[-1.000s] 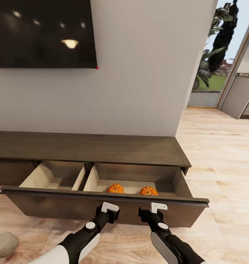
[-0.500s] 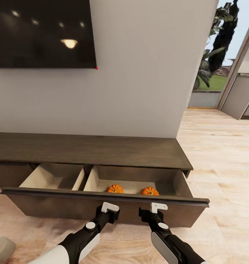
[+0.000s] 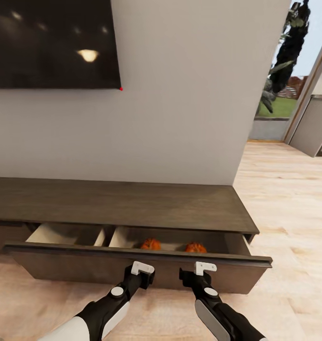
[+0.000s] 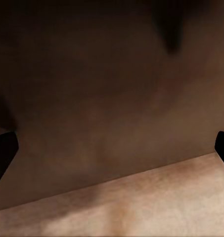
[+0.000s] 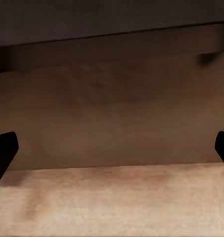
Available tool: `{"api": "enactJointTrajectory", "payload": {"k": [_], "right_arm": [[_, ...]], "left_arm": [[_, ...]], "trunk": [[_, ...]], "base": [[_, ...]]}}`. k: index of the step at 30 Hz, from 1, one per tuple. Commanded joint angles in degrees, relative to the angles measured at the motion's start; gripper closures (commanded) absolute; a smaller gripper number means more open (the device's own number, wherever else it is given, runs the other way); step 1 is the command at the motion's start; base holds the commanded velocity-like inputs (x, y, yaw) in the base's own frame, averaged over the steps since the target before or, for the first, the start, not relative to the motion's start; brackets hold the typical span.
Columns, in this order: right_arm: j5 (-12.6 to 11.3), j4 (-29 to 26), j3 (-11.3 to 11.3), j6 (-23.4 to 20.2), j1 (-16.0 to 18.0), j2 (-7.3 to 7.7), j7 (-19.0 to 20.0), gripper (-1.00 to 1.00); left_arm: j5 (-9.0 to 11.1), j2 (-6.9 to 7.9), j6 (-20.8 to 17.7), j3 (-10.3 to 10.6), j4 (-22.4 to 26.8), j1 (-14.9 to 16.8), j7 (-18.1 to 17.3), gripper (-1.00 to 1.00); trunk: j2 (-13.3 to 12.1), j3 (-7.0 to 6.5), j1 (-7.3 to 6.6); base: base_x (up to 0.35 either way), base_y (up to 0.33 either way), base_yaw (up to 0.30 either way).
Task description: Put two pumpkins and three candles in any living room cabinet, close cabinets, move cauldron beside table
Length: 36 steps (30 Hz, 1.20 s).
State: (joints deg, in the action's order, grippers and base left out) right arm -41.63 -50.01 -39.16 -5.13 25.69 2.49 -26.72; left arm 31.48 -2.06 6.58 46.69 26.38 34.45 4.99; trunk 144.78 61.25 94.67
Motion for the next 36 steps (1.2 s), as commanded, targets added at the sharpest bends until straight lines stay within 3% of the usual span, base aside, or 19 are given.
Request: {"api": "enactJointTrajectory", "payload": {"k": [1,18,30,36], "right_arm": [[-0.2,-0.1,-0.3,-0.2,0.1,0.07,-0.5,-1.00],[-0.2,-0.2,-0.3,-0.2,0.1,0.08,-0.4,-1.00],[-0.2,-0.2,-0.2,-0.2,0.1,0.14,-0.4,-1.00],[-0.2,-0.2,-0.2,-0.2,0.1,0.14,-0.4,-1.00]], "left_arm": [[0.3,0.04,0.3,0.4,0.0,0.1,0.6,-1.00],[0.3,0.04,0.3,0.4,0.0,0.1,0.6,-1.00],[0.3,0.04,0.4,0.5,0.1,0.1,0.6,-1.00],[0.3,0.05,0.4,0.5,0.1,0.1,0.6,-1.00]], "trunk": [[0.0,0.05,0.02],[0.0,0.05,0.02],[0.0,0.05,0.02],[0.0,0.05,0.02]], "base": [[0.308,0.000,0.000],[0.282,0.000,0.000],[0.050,0.000,0.000],[-0.238,0.000,0.000]]}}
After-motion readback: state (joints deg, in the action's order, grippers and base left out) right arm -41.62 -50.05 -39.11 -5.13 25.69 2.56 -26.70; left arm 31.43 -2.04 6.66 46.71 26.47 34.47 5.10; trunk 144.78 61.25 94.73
